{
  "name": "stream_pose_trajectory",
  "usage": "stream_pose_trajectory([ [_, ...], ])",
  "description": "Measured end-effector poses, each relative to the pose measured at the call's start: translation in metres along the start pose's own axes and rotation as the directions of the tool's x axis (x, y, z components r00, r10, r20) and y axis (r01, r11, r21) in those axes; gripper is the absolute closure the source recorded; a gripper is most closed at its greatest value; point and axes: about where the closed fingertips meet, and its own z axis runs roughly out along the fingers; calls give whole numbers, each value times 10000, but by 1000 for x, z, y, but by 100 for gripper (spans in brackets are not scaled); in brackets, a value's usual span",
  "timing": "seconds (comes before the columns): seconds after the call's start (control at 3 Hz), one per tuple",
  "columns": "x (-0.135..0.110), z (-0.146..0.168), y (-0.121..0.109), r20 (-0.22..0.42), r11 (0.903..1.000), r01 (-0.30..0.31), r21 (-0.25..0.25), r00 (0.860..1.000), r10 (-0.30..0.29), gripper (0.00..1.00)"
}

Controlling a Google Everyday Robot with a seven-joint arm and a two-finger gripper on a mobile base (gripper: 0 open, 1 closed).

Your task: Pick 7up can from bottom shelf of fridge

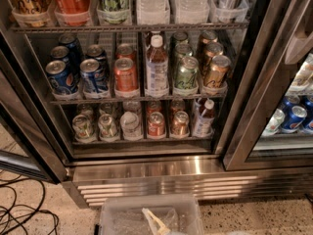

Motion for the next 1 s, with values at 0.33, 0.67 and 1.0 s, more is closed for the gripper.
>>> stream_pose_trajectory([
  [0.33,-22,16,-21,421,9981,-321,529,9987,299,0],
  [0.67,-33,22,-30,253,9988,219,437,9994,-230,0],
  [1.0,-33,23,-30,241,9989,260,400,9993,-270,0],
])
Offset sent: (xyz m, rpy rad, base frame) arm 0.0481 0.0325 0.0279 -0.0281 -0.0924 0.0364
